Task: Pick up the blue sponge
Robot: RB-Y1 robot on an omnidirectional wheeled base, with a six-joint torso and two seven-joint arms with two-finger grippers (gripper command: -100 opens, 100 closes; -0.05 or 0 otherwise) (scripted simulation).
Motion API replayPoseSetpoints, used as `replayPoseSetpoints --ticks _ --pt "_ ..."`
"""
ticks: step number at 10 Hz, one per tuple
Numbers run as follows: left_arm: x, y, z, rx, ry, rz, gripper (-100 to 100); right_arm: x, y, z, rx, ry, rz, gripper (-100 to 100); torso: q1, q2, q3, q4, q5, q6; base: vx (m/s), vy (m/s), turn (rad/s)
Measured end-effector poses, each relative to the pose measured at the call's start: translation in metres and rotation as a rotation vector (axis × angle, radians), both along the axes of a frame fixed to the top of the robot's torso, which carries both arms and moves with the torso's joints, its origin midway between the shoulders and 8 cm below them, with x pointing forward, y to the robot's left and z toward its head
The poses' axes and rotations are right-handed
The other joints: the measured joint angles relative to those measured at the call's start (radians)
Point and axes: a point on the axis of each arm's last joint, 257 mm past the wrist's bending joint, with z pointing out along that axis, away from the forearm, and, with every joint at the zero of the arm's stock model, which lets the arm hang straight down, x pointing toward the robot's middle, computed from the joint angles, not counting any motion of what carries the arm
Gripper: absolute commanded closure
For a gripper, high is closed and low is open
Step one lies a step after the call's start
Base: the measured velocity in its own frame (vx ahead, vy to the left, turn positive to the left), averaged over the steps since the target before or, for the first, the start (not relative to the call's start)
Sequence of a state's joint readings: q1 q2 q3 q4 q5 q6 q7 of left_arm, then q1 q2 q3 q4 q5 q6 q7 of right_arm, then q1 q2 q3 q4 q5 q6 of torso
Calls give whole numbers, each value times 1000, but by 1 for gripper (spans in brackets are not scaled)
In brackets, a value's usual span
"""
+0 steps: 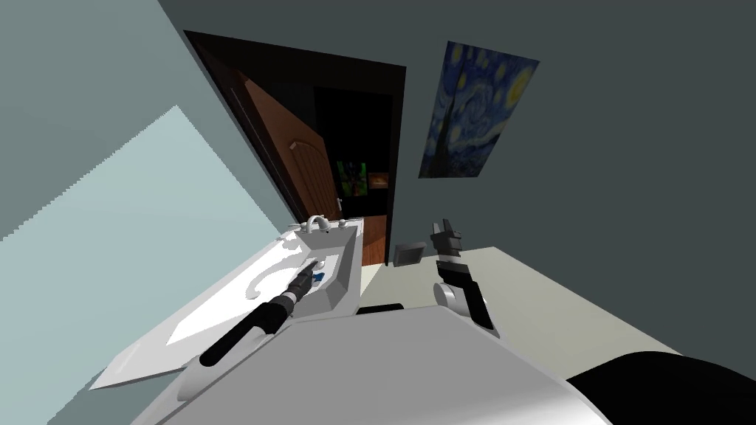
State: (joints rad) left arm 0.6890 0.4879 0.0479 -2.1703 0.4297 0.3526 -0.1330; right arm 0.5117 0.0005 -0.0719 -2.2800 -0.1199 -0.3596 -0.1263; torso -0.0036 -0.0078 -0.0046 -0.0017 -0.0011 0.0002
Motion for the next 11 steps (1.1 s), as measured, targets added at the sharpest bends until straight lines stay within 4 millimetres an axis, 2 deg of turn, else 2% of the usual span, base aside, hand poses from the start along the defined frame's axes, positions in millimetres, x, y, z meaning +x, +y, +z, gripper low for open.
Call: replayPoseSetpoints --ticks 2,7,11 --pt "-6 2 -11 0 51 4 -100 0 0 0 0 0 0 0 3 3 1 0 0 0 49 -42 23" --pt "-35 22 -48 3 226 25 -100 0 0 0 0 0 0 0 0 0 0 0 0 0 89 -71 39" --pt "-58 35 -66 4 343 43 -100 0 0 0 0 0 0 0 4 3 1 0 1 0 76 -38 24"
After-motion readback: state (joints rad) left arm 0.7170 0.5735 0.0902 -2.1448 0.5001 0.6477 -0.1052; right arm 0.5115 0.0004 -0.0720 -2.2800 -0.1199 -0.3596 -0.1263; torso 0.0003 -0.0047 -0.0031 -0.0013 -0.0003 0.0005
